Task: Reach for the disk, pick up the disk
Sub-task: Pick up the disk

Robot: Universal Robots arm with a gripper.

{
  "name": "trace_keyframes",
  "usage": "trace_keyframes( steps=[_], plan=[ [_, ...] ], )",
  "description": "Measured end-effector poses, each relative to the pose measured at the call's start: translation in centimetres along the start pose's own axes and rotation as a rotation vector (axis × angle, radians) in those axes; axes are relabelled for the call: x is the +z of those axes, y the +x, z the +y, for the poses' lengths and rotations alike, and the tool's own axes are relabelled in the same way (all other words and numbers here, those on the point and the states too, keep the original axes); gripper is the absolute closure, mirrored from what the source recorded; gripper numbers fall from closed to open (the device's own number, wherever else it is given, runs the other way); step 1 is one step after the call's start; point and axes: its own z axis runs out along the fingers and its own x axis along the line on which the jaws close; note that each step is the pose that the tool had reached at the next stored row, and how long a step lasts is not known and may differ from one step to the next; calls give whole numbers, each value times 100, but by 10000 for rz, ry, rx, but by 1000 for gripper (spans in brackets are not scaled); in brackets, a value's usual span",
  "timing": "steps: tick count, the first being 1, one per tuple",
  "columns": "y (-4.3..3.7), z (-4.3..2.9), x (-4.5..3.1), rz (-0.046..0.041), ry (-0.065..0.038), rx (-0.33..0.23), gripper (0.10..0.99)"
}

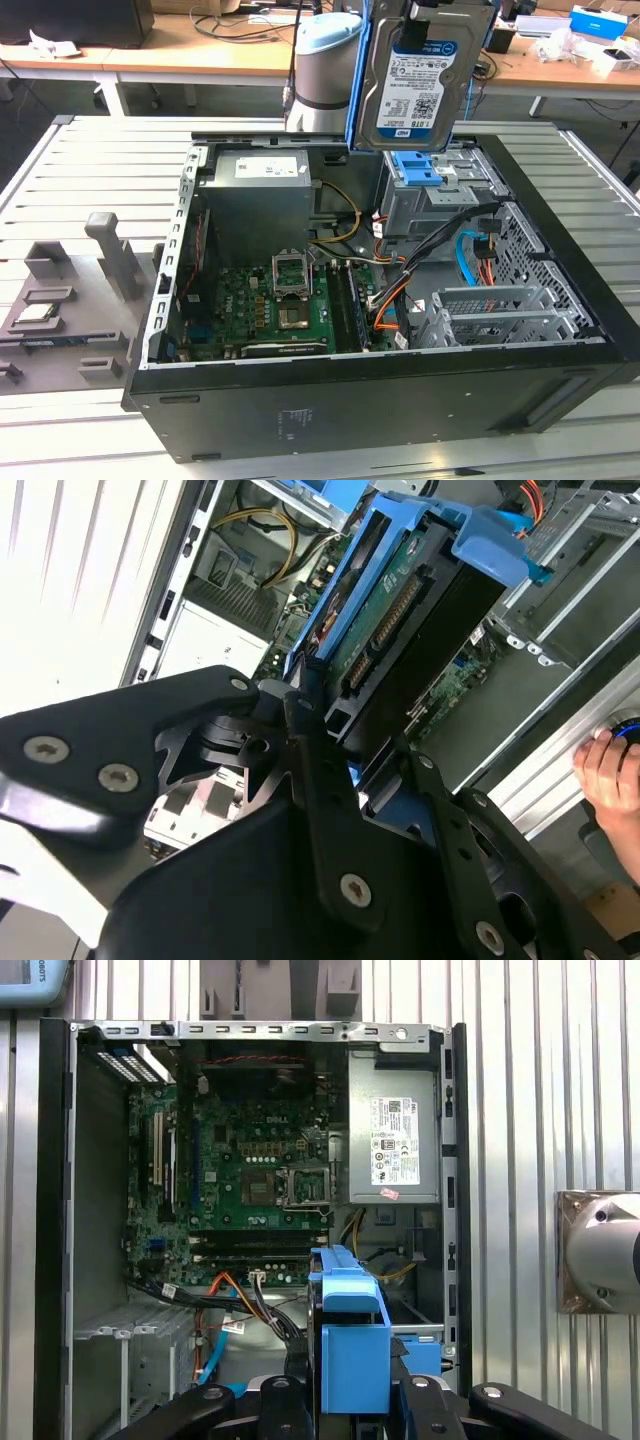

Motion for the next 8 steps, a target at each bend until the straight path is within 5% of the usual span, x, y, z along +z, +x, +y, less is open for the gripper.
trace_keyframes(
  steps=[8],
  plan=[
    [105,88,4,0,-1,2,722]
  ],
)
